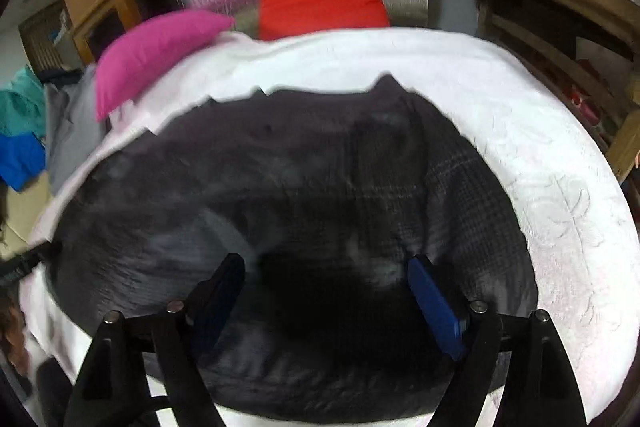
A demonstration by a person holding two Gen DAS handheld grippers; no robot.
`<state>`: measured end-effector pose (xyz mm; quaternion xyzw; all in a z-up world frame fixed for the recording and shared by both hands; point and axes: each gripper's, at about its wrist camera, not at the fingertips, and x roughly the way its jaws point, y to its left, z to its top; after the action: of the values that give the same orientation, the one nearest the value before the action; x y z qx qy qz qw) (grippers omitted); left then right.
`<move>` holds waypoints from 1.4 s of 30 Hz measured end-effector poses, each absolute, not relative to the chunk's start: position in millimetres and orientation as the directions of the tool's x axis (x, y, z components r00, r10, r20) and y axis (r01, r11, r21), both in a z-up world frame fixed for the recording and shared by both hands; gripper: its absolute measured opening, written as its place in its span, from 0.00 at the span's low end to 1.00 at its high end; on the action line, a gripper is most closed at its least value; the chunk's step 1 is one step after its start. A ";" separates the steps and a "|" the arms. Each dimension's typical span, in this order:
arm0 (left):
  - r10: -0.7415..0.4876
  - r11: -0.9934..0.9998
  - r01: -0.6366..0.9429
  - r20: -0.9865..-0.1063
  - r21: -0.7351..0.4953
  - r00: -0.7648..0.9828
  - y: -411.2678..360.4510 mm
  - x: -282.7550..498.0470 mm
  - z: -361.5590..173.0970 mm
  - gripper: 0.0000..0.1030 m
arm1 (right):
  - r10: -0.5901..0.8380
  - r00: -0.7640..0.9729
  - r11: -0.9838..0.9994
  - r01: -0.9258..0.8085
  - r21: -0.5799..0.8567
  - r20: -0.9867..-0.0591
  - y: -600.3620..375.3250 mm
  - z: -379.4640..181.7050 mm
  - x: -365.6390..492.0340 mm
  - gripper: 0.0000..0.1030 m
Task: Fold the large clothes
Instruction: 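Smooth the folded jacket flat with both open grippers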
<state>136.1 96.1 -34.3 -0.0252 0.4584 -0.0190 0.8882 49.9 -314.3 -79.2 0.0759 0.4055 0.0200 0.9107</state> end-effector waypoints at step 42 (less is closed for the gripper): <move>-0.033 0.998 0.066 -0.782 0.010 0.623 29.4 124.0 -49.0 0.77 | 0.125 0.723 0.986 -0.012 0.169 -0.679 -266.0 -65.9 68.6 0.89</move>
<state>124.0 29.4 -49.0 0.0189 0.4335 -0.0273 0.9005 68.6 -266.0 -65.9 0.0763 0.3701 0.0371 0.9251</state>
